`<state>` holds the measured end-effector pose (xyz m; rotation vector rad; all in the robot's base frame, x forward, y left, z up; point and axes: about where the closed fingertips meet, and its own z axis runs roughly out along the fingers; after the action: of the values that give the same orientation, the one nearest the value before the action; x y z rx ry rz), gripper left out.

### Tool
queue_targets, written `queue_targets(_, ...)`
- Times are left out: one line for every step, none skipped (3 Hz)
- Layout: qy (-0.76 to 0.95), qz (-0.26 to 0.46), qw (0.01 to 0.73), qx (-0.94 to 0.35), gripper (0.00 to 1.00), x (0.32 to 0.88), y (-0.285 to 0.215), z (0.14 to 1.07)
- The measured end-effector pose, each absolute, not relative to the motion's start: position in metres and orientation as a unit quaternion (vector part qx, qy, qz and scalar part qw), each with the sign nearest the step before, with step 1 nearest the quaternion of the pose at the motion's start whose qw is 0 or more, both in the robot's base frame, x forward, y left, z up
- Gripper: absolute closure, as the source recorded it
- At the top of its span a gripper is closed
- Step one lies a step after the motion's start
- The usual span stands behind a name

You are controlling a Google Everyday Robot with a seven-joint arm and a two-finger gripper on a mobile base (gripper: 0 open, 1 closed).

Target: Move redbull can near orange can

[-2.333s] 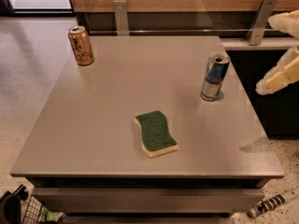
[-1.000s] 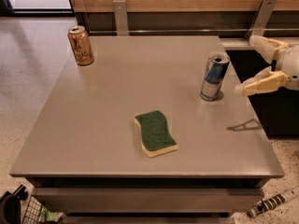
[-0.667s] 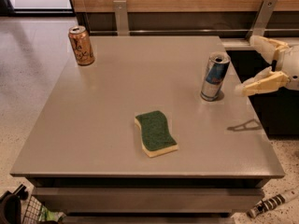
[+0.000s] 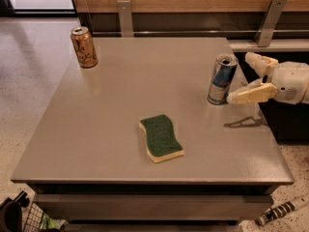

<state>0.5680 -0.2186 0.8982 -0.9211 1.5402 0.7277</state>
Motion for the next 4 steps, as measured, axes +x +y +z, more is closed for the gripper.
queue_targets(0.647,0.333,0.579,-0.368,0.01,0.578,-0.209,0.877)
queue_targets(0.634,0.351,0.585,-0.363,0.06,0.582,-0.199,0.866)
queue_targets(0.634,0.352,0.584,-0.365,0.24,0.582,-0.196,0.867)
queue_targets(0.633,0.354,0.584,-0.366,0.48,0.583,-0.194,0.867)
